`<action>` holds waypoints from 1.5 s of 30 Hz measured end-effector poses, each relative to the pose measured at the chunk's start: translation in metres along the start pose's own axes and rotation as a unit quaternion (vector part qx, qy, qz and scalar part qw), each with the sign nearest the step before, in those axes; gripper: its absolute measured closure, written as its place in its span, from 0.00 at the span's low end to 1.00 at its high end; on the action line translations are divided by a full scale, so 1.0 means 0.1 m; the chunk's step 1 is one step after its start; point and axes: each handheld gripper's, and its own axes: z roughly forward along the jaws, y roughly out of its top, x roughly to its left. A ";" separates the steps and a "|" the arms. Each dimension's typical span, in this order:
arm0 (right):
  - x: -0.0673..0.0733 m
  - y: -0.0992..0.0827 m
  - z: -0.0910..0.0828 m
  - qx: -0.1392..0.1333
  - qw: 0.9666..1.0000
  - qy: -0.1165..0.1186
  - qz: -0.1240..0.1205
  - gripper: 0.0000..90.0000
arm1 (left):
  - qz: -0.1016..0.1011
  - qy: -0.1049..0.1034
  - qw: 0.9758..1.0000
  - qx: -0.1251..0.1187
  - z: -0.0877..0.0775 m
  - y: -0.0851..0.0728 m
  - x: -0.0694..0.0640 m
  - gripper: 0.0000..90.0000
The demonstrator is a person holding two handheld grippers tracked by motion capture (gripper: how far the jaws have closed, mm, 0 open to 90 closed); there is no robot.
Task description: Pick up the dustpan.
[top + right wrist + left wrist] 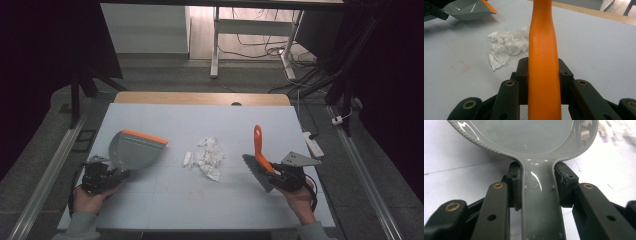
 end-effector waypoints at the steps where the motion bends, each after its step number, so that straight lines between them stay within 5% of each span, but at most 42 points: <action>1: 0.00 0.00 0.00 0.000 1.000 0.000 0.000 0.78 | 0.006 -0.006 1.000 -0.001 0.00 0.00 0.01 0.68; 13: -0.02 0.04 0.03 -0.009 1.000 0.001 0.009 0.78 | 0.028 -0.047 0.998 -0.039 -0.15 0.02 0.11 0.68; 23: -0.02 0.05 0.00 -0.016 1.000 -0.004 0.014 0.78 | 0.067 -0.065 0.995 -0.039 -0.26 0.05 0.02 0.68; 33: 0.02 0.06 -0.01 -0.017 1.000 -0.005 0.007 0.78 | 0.121 -0.106 0.986 -0.042 -0.40 0.06 -0.09 0.68; 37: 0.01 0.06 -0.01 -0.014 1.000 -0.007 0.006 0.78 | 0.138 -0.136 0.981 -0.027 -0.38 0.06 -0.12 0.68; 45: 0.01 0.06 -0.01 -0.015 1.000 -0.009 0.006 0.78 | 0.168 -0.161 0.973 -0.003 -0.33 0.05 -0.21 0.68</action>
